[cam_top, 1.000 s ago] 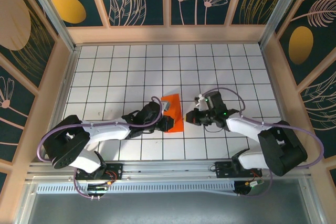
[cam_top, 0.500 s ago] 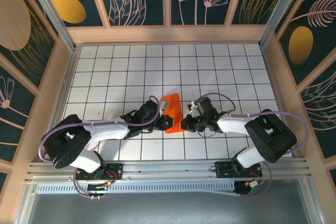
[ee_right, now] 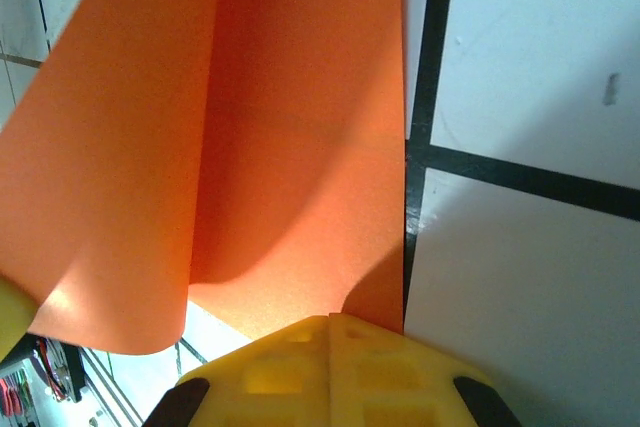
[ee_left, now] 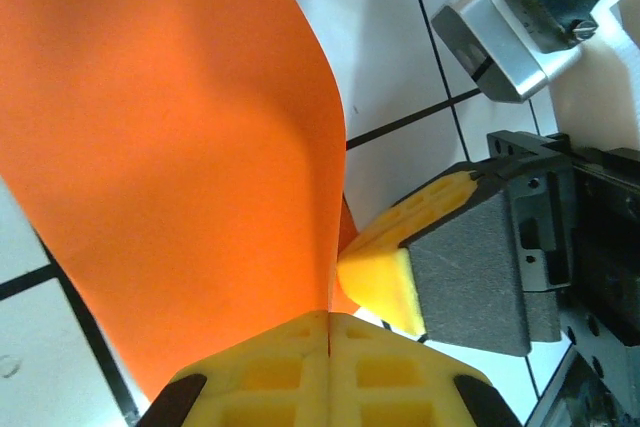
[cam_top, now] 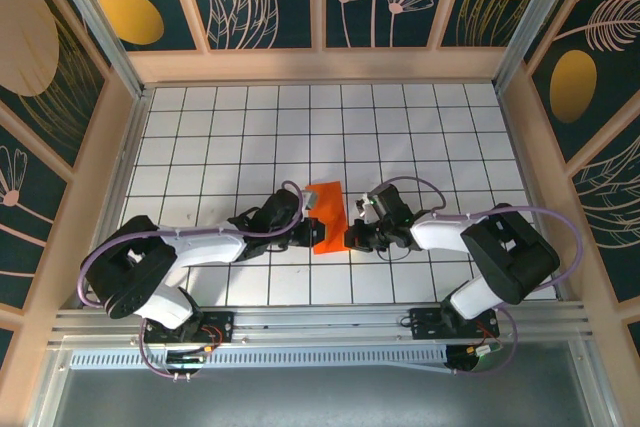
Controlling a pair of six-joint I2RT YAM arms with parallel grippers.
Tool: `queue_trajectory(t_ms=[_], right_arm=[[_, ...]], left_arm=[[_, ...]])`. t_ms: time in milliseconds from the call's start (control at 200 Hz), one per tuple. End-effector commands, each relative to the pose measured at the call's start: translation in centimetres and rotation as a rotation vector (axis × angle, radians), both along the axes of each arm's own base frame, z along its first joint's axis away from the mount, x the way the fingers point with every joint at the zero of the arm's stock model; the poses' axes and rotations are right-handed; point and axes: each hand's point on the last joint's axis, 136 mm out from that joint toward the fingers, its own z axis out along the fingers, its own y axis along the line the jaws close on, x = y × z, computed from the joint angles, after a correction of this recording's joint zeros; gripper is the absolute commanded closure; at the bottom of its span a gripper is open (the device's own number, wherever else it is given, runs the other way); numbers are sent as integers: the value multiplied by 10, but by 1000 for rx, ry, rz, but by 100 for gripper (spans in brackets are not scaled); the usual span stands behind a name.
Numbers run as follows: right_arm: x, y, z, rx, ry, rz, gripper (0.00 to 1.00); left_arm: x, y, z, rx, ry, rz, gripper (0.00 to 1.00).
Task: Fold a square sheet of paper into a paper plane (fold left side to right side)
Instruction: Fold the triangle a second time at the center of the table.
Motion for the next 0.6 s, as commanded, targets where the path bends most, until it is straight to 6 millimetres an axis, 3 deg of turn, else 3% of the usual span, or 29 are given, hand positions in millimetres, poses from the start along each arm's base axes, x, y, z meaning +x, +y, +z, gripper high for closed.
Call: queue_trajectory(t_ms=[0,596], right_arm=[[-9,-13,-21,-98,37,1,100],[-13,-16,-25,-114,49,6,100]], left_arm=[[1,4,-8,40,6,-28,100],[24,20,-28,198,-2,7,100]])
